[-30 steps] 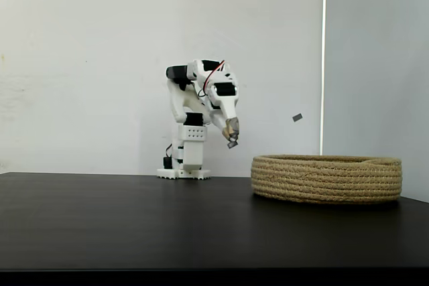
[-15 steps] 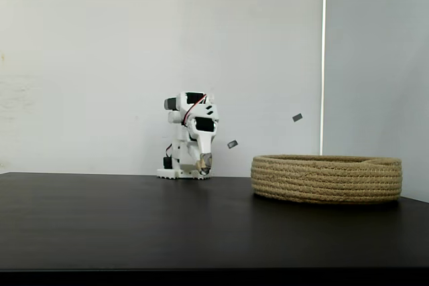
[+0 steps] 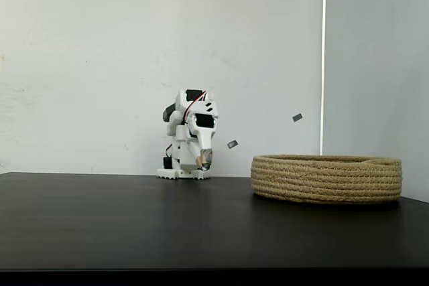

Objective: Place the lego blocks in the tray

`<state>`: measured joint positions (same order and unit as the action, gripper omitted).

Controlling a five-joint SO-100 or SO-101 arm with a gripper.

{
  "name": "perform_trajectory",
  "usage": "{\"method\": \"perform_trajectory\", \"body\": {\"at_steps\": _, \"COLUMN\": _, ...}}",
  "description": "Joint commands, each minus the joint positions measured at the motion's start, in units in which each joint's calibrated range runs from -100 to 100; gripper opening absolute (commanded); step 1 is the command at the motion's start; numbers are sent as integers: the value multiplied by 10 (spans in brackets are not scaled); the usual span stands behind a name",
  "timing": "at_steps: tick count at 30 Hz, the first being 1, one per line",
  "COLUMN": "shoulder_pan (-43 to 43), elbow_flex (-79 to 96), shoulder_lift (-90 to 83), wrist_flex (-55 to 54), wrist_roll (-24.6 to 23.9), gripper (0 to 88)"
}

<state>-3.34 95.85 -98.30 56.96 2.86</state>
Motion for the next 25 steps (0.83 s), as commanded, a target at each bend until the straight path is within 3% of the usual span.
{"method": "perform_trajectory", "body": {"at_steps": 1, "shoulder_pan": -9, "elbow_flex": -3, "shoulder_lift": -6, "wrist_flex": 21, "wrist_roll": -15, "gripper": 2}}
{"method": "perform_trajectory", "body": {"at_steps": 25, "shoulder_pan": -27, "elbow_flex": -10, "shoulder_lift": -7, "wrist_flex": 41, "wrist_roll": -20, "gripper": 2}}
